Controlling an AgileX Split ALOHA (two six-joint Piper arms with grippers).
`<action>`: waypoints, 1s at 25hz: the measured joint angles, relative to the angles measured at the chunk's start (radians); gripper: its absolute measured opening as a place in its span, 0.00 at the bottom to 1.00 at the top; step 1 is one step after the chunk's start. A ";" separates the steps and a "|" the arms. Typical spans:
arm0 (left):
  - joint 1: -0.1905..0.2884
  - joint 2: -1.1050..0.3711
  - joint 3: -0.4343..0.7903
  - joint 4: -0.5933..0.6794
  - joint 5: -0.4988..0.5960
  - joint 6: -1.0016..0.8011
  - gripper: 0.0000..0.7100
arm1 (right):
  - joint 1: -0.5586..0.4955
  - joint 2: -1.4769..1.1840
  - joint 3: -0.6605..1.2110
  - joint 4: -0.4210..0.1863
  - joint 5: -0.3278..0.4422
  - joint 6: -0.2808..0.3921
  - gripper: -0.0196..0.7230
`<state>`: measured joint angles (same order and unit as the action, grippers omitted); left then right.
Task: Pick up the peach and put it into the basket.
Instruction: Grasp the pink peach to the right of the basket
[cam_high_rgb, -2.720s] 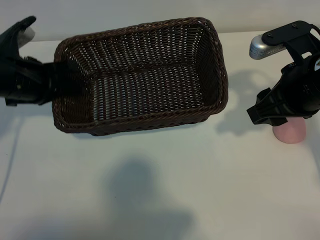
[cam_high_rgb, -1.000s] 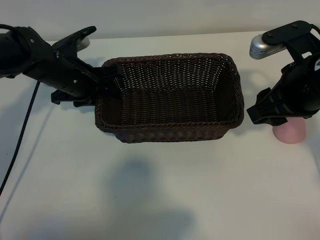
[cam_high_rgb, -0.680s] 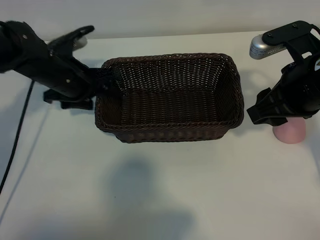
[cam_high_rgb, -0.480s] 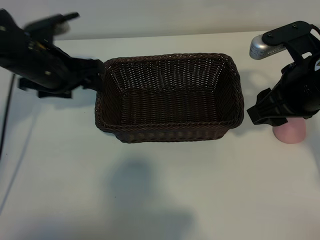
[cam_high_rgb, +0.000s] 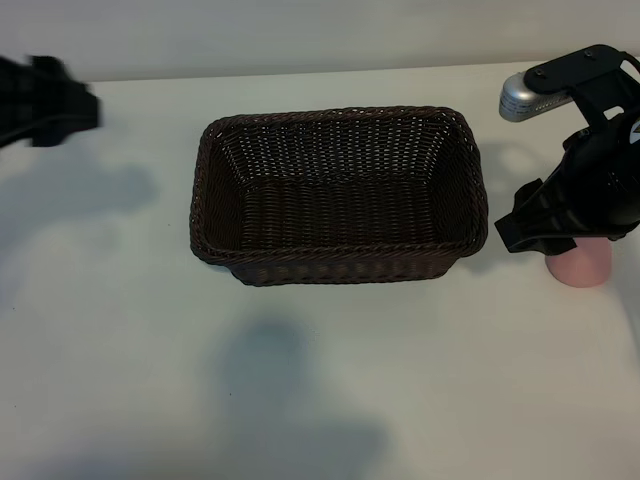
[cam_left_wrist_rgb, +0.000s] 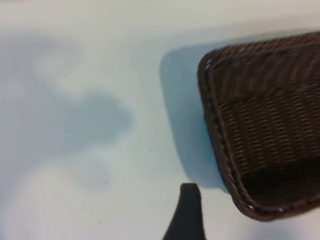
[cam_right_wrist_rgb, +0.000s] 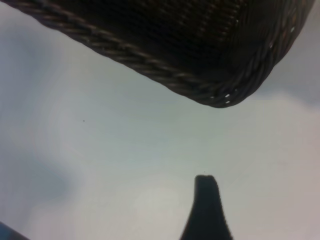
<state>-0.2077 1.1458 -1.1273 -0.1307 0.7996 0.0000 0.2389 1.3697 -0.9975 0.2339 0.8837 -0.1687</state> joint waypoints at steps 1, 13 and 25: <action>0.000 -0.050 0.001 0.003 0.013 0.009 0.90 | 0.000 0.000 0.000 0.000 0.000 0.001 0.72; 0.000 -0.625 0.270 0.142 0.133 -0.045 0.85 | 0.000 0.000 0.000 0.000 0.000 0.001 0.72; 0.000 -1.041 0.500 0.150 0.287 -0.029 0.84 | 0.000 0.000 0.000 0.000 0.000 -0.001 0.72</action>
<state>-0.2077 0.1045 -0.6277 0.0194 1.0862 -0.0292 0.2389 1.3697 -0.9975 0.2339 0.8837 -0.1696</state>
